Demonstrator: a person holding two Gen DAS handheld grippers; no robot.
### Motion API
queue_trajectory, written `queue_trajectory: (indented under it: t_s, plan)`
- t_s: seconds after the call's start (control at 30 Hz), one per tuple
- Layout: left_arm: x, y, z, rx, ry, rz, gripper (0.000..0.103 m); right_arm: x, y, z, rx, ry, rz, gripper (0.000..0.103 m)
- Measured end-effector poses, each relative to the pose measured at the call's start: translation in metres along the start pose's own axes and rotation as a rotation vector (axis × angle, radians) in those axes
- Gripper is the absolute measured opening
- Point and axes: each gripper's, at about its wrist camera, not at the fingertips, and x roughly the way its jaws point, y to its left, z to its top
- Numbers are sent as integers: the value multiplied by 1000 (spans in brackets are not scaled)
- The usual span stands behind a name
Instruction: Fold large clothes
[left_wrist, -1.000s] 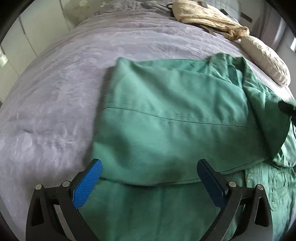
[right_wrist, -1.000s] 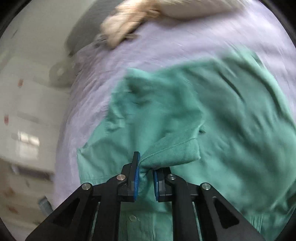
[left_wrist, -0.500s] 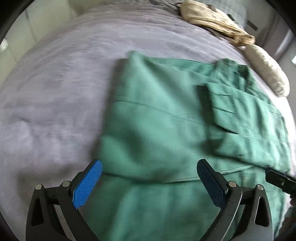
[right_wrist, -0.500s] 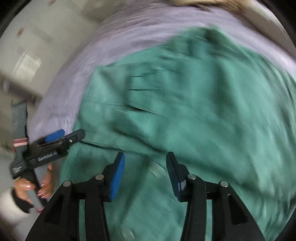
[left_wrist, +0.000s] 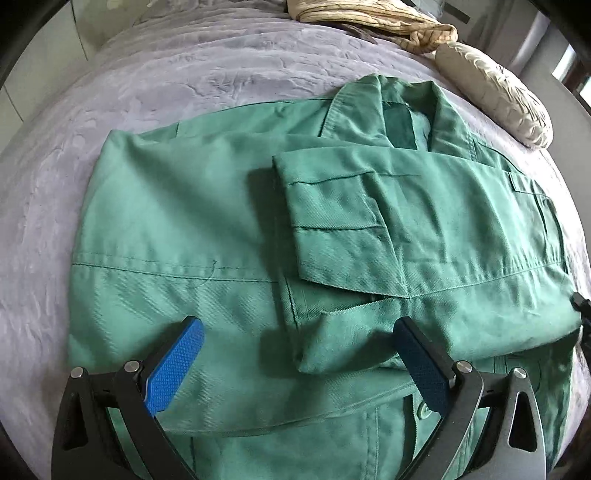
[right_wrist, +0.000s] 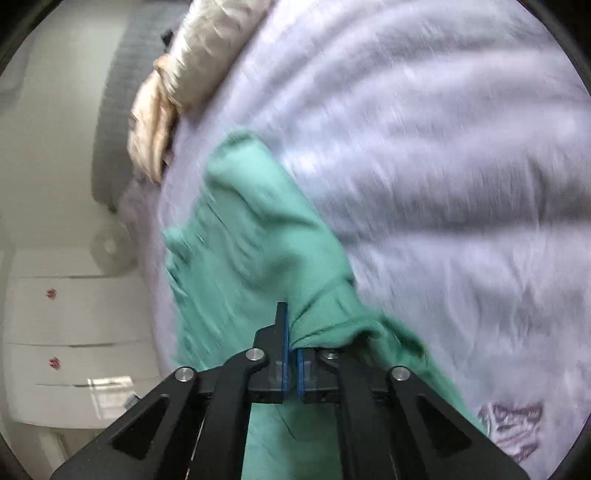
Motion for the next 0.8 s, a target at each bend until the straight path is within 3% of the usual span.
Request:
queue_trajectory:
  t_s: [0.07,0.13,0.2,0.23,0.33,0.37,0.43,0.47,0.6,0.67,0.7,0.73,0.77,0.8]
  plan:
    - [4,-5,1,4,6,8,103,-7,-11,-4,-15,-21,-67,3]
    - [9,-8,1,6,6,25,103,-6,-35,-9,28,14,-132,2]
    - [8,-8,2,10,5,36,103,-9,-52,-10,76,65,-89,2]
    - [5,-4,0,11,3,36,103,-13,-52,-11,63,95,-77,7]
    - [-3,0,2,9,-7,34,103,-28,-21,-16,-121,179,-28,16]
    - [-6,1,3,10,-15,41,103,-30,-8,-15,-182,179,-17,21]
    - [-9,2,7,13,-27,57,103,-36,13,0,-276,130,-32,62]
    - [-10,3,9,11,-28,63,103,-35,19,11,-296,99,-37,66]
    - [-4,1,15,-6,-16,79,103,12,31,65,-293,66,-81,66]
    - [-4,-1,16,-8,-15,85,103,43,30,85,-276,110,-101,66]
    - [-5,-2,16,-8,-15,85,103,61,32,92,-261,142,-120,54]
    - [-4,-3,15,-7,-18,85,103,72,32,95,-257,165,-152,19]
    - [-4,-3,14,-4,-22,87,103,71,31,93,-273,174,-166,5]
    - [-3,-3,14,0,-27,91,103,71,36,91,-308,164,-180,6]
